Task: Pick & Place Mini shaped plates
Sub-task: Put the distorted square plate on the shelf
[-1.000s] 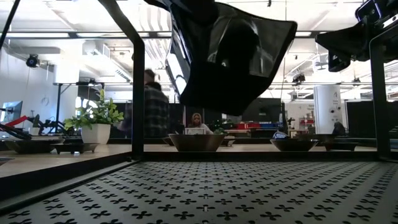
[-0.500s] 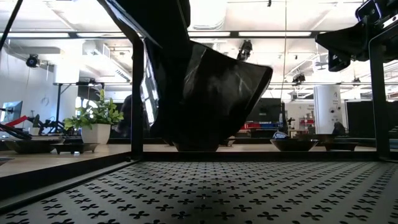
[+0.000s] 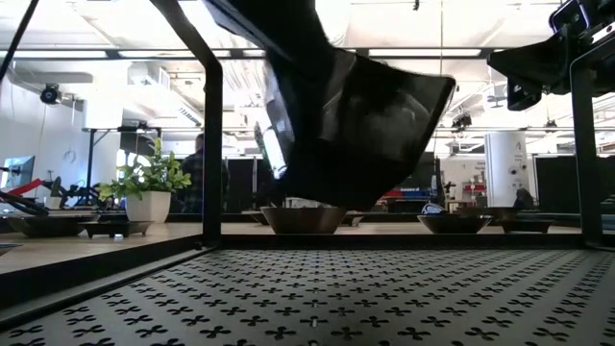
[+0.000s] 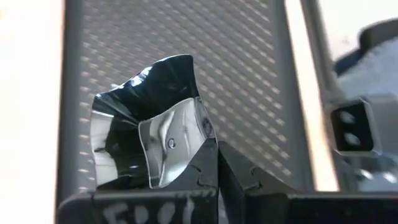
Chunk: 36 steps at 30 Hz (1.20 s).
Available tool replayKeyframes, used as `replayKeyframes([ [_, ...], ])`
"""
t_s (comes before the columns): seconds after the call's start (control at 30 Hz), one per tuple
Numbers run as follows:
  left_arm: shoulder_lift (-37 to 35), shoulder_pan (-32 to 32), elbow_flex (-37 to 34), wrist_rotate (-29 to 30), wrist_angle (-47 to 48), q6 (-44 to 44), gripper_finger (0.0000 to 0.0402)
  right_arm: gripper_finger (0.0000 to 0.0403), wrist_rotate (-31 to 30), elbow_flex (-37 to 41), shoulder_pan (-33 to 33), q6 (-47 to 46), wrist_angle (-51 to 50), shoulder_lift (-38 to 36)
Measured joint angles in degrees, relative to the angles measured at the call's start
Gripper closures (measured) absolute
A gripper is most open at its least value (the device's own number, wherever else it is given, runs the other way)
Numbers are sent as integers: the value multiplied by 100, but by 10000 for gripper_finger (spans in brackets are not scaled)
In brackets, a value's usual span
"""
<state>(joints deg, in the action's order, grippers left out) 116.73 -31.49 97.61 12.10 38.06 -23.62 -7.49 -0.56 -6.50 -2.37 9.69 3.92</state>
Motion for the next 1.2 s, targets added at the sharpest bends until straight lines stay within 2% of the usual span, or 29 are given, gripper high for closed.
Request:
replayKeyframes([
  [0.17, 0, 96, 80, 20, -16, 14, 401, 394, 0, 0, 0, 80, -1, 0],
  [0.3, 0, 162, 116, 344, -49, 228, 401, 394, 0, 0, 0, 101, 0, 0],
  [0.6, 90, 368, 54, 321, -400, 861, 402, 394, -2, 0, 2, 103, 0, 0],
  [1.2, 560, 427, 52, 157, -658, 1058, 401, 394, -2, 0, 2, 85, 2, -2],
])
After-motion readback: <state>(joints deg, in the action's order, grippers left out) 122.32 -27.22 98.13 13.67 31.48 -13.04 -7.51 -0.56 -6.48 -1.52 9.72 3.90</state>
